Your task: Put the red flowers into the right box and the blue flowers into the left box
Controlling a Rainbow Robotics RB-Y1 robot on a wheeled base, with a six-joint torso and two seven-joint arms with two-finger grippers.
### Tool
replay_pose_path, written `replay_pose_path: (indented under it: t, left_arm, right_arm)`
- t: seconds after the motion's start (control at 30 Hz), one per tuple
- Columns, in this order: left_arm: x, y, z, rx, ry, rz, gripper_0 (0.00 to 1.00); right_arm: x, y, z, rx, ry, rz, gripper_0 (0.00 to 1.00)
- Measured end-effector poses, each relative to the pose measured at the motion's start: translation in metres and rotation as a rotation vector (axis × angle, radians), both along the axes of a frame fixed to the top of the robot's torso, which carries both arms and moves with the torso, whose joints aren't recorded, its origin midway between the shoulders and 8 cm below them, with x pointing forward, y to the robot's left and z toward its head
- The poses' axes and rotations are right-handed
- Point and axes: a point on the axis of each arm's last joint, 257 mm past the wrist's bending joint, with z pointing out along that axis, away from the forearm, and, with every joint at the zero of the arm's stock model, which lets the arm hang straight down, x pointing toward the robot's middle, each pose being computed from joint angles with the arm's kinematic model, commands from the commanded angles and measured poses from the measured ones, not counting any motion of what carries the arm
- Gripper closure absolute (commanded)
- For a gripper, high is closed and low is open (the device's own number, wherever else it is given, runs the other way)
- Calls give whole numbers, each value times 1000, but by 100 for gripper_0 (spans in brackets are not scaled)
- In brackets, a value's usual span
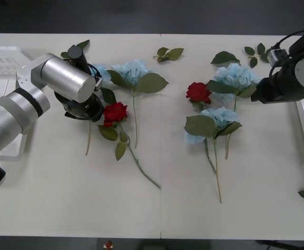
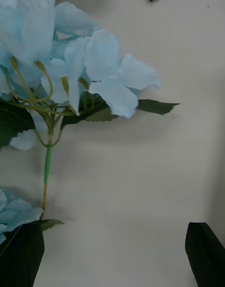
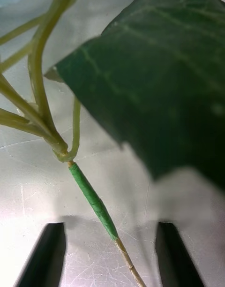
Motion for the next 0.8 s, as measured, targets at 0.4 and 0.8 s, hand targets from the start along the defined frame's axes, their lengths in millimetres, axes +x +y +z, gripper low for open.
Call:
replay_pose_path:
  t: [0.4, 0.8]
  left_arm:
    - [2, -4, 2, -4, -8, -9, 100]
    - [30, -5, 83, -79, -152, -25, 100]
  right_arm:
    - [30, 44, -38, 65, -25, -14, 13]
    - [45, 63, -64, 101, -46, -27, 12]
